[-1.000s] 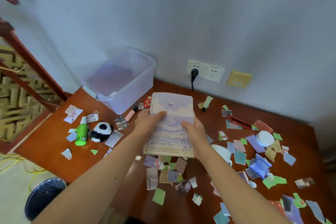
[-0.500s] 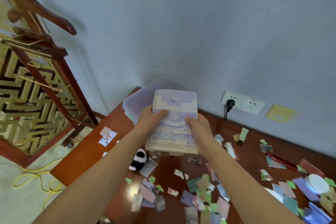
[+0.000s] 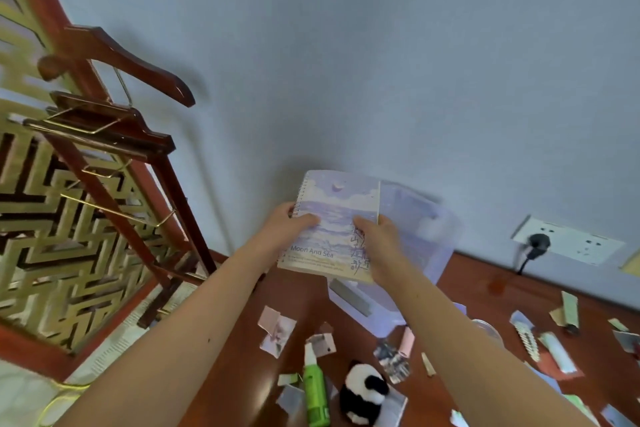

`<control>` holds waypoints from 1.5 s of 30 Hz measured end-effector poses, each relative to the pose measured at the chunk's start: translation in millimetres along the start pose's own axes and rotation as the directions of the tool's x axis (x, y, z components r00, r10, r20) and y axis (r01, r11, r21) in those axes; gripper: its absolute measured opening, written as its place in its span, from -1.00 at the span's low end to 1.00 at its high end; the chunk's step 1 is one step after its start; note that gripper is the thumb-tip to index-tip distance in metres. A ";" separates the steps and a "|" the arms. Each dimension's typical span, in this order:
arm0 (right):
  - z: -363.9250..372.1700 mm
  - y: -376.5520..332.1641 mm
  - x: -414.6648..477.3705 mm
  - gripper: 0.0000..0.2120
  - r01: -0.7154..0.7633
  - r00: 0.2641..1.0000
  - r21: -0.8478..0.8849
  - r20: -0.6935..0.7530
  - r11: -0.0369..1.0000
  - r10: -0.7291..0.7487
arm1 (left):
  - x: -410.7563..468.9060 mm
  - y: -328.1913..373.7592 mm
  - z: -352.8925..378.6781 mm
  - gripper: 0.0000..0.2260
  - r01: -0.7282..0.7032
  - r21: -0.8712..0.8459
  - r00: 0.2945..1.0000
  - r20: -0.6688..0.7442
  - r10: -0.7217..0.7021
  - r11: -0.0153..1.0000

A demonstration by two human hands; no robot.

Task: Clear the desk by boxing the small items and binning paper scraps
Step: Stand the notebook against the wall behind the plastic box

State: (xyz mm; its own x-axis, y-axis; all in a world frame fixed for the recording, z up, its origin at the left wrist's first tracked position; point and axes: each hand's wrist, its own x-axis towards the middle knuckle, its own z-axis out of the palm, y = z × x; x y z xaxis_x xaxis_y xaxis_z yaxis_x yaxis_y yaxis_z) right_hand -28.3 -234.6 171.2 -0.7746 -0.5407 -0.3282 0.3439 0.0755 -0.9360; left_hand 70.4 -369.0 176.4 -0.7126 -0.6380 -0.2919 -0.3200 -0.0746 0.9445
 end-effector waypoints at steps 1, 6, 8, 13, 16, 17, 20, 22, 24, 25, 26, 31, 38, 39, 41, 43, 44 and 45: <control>9.4 0.4 7.9 -0.88 -0.013 1.000 0.001 0.006 1.000 0.013 | 7.9 -2.5 -7.9 -0.74 -0.002 0.000 1.000 -0.018 0.002 1.000; 45.4 10.1 50.1 -0.74 -0.097 0.995 -0.085 -0.018 0.992 0.096 | 43.1 -15.7 -33.8 -0.85 -0.040 -0.007 0.995 -0.091 0.039 0.999; 57.1 17.0 67.6 -0.72 -0.135 0.991 -0.115 -0.020 0.984 0.134 | 58.4 -23.9 -41.1 -0.83 -0.028 -0.001 0.994 -0.105 0.028 1.000; 76.6 38.9 102.8 -0.72 -0.171 0.985 -0.179 -0.013 0.969 0.172 | 98.8 -50.9 -49.9 -0.77 0.032 -0.005 0.992 -0.121 -0.033 0.999; 80.6 47.9 125.3 -0.73 -0.223 0.975 -0.202 -0.052 0.954 0.217 | 122.4 -63.9 -48.0 -0.79 0.065 0.003 0.990 -0.129 -0.064 0.998; 82.4 49.6 134.1 -0.73 -0.241 0.971 -0.202 -0.061 0.949 0.233 | 130.2 -67.3 -47.3 -0.79 0.076 0.003 0.989 -0.131 -0.075 0.997; 93.7 49.2 155.9 -0.67 -0.282 0.959 -0.206 -0.076 0.937 0.272 | 151.7 -73.0 -48.9 -0.82 0.096 -0.005 0.985 -0.144 -0.096 0.995; 103.1 49.6 166.7 -0.64 -0.295 0.956 -0.196 -0.069 0.935 0.287 | 165.2 -76.2 -53.8 -0.80 0.093 0.002 0.982 -0.167 -0.092 0.996; 109.9 51.0 173.8 -0.65 -0.310 0.951 -0.184 -0.062 0.933 0.304 | 174.6 -78.3 -58.7 -0.78 0.088 0.019 0.979 -0.184 -0.083 0.996; 111.8 52.7 176.5 -0.64 -0.316 0.949 -0.171 -0.056 0.933 0.311 | 177.8 -79.8 -60.2 -0.77 0.089 0.023 0.979 -0.186 -0.083 0.996; 112.9 53.8 177.7 -0.63 -0.320 0.947 -0.163 -0.052 0.933 0.316 | 180.6 -82.8 -60.8 -0.77 0.094 0.026 0.980 -0.179 -0.088 0.995; 101.4 59.6 170.3 -0.59 -0.306 0.951 -0.172 -0.097 0.936 0.292 | 178.3 -93.5 -49.5 -0.72 0.125 -0.007 0.980 -0.154 -0.124 0.992; 63.4 67.2 139.4 -0.72 -0.364 0.916 -0.130 -0.229 0.922 0.330 | 159.1 -99.6 -14.9 -0.68 0.135 0.074 0.988 -0.088 -0.128 0.988; 59.1 66.7 135.9 -0.73 -0.370 0.913 -0.136 -0.237 0.919 0.332 | 156.6 -100.9 -10.6 -0.64 0.146 0.079 0.987 -0.084 -0.139 0.986; 49.6 66.9 131.5 -0.72 -0.384 0.905 -0.153 -0.256 0.911 0.338 | 153.0 -104.5 -2.3 -0.59 0.165 0.083 0.985 -0.069 -0.159 0.983; 42.3 69.1 130.7 -0.71 -0.394 0.900 -0.174 -0.272 0.903 0.340 | 151.6 -109.1 5.4 -0.58 0.168 0.075 0.985 -0.055 -0.164 0.983; 40.7 69.4 131.0 -0.70 -0.397 0.898 -0.188 -0.279 0.898 0.339 | 151.1 -109.9 7.8 -0.58 0.170 0.072 0.985 -0.051 -0.166 0.983; 39.8 70.2 132.3 -0.69 -0.398 0.898 -0.200 -0.285 0.895 0.336 | 152.5 -112.4 9.2 -0.60 0.171 0.068 0.984 -0.050 -0.168 0.983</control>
State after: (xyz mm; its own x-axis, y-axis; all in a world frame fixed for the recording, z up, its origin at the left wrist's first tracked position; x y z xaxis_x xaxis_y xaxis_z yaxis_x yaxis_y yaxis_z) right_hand -85.5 -334.2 67.2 -0.7314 -0.2214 -0.6450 0.5101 0.4502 -0.7329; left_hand -8.0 -450.8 24.4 -0.6164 -0.6540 -0.4386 -0.4790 -0.1307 0.8680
